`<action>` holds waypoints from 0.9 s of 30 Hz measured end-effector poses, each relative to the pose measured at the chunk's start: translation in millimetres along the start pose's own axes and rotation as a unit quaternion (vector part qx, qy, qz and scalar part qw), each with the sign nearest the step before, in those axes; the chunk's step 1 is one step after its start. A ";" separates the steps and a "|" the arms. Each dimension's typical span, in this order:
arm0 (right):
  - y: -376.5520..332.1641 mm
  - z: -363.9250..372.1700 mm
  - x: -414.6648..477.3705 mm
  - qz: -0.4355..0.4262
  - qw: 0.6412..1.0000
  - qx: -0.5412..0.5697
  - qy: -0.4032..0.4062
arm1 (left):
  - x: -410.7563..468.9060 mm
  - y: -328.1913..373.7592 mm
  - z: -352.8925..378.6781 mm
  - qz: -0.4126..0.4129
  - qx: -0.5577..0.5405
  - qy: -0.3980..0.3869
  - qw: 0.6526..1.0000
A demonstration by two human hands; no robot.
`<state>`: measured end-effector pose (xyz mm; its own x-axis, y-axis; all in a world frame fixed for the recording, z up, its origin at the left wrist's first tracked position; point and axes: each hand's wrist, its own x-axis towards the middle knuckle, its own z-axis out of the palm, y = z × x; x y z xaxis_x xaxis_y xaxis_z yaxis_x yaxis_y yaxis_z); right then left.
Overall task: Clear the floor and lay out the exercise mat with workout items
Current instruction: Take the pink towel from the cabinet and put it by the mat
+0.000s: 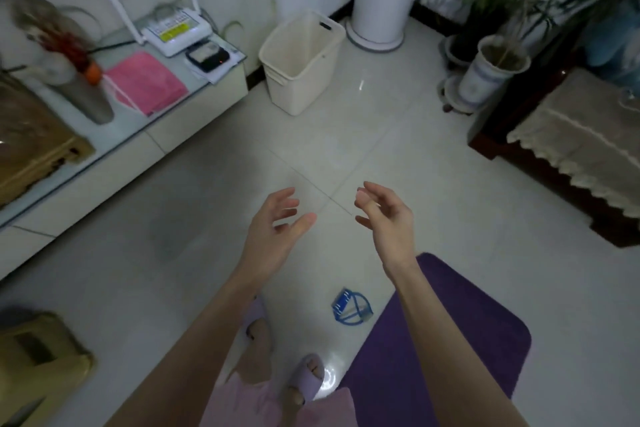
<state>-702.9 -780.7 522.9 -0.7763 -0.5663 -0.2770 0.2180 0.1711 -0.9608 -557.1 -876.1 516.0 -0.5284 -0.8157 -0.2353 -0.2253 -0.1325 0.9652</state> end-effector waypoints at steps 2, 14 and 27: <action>-8.9 23.9 14.3 -0.002 1.000 -0.005 -0.018 | 14.9 7.2 -18.1 0.003 -0.008 0.026 1.000; -49.0 213.9 92.5 -0.016 0.992 -0.040 -0.123 | 117.5 34.1 -159.7 0.004 -0.034 0.130 0.991; -67.5 371.5 176.2 -0.010 0.969 -0.071 -0.237 | 213.4 36.1 -255.1 -0.025 -0.116 0.257 0.959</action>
<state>-634.7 -1191.6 535.4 -0.4130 -0.8720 -0.2629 0.0955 0.2456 -0.9647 -469.2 -1198.6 529.6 -0.0350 -0.9670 -0.2523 -0.0202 -0.2518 0.9676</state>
